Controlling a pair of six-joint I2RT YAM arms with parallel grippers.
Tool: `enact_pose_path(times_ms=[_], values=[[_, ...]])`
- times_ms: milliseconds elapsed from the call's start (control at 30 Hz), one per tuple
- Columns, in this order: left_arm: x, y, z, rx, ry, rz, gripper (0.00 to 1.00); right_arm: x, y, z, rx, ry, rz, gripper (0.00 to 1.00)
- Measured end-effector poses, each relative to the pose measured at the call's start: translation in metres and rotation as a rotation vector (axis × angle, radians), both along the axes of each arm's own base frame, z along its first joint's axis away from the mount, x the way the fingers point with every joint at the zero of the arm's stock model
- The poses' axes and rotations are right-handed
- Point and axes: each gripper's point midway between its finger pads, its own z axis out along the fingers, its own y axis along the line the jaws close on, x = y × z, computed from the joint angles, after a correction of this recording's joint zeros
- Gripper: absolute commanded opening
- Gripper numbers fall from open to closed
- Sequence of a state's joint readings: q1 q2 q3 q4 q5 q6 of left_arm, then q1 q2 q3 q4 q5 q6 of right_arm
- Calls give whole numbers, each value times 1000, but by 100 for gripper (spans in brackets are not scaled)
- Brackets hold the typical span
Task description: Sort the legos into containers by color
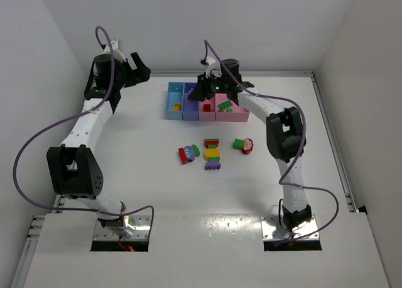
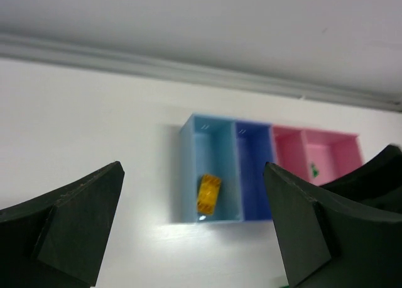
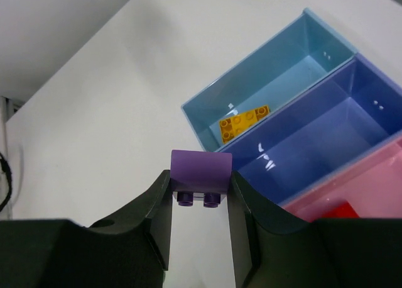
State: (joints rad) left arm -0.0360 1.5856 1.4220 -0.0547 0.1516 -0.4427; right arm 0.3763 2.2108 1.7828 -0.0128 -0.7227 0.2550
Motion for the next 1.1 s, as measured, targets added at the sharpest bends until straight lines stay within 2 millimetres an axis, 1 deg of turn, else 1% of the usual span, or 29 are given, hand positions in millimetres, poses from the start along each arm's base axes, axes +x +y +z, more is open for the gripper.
enact_pose_path(times_ms=[33, 100, 200, 267, 300, 400, 433, 500, 567, 633, 700, 767, 800, 867, 900, 933, 967, 1033, 1067, 1100], values=[[-2, 10, -13, 13, 31, 11, 100, 2, 8, -7, -9, 2, -2, 3], [-9, 17, -41, 36, 101, 11, 100, 7, 18, -20, -26, 4, -10, 3], [-23, 12, -74, 57, 188, -26, 100, 18, 24, -37, -59, 6, -42, 3], [-31, 10, -89, 70, 230, -46, 100, 29, 22, -46, -84, 2, -80, 8], [-33, 9, -92, 73, 238, -55, 100, 32, 21, -49, -95, -1, -92, 11], [-36, 7, -91, 85, 237, -75, 100, 39, 18, -50, -127, -24, -121, 42], [-36, 6, -89, 88, 231, -84, 100, 42, 16, -49, -136, -34, -131, 57], [-37, 3, -87, 92, 225, -88, 100, 46, 15, -46, -149, -59, -141, 68], [-36, 1, -87, 103, 222, -78, 100, 47, 15, -46, -156, -69, -143, 70], [-38, -11, -87, 107, 219, -105, 100, 46, 15, -45, -159, -72, -139, 71], [-42, -29, -86, 123, 211, -165, 100, 41, 14, -44, -163, -68, -132, 71], [-49, -56, -85, 140, 192, -271, 100, 31, 8, -39, -168, -54, -129, 71], [-54, -72, -83, 155, 176, -339, 100, 23, 2, -33, -171, -45, -130, 71], [-67, -106, -81, 179, 142, -479, 100, 11, -10, -13, -168, -47, -129, 71], [-78, -128, -79, 192, 117, -571, 98, 6, -21, 3, -165, -68, -137, 71], [-88, -147, -79, 205, 94, -654, 98, -1, -39, 18, -172, -79, -154, 71], [-99, -165, -78, 213, 74, -734, 98, -6, -58, 33, -178, -101, -174, 71], [-122, -199, -81, 230, 35, -895, 97, -13, -109, 61, -206, -144, -244, 71], [-132, -214, -84, 238, 20, -968, 95, -16, -146, 77, -227, -173, -309, 71], [-142, -229, -91, 246, 18, -1046, 94, -18, -179, 88, -248, -194, -367, 71]])
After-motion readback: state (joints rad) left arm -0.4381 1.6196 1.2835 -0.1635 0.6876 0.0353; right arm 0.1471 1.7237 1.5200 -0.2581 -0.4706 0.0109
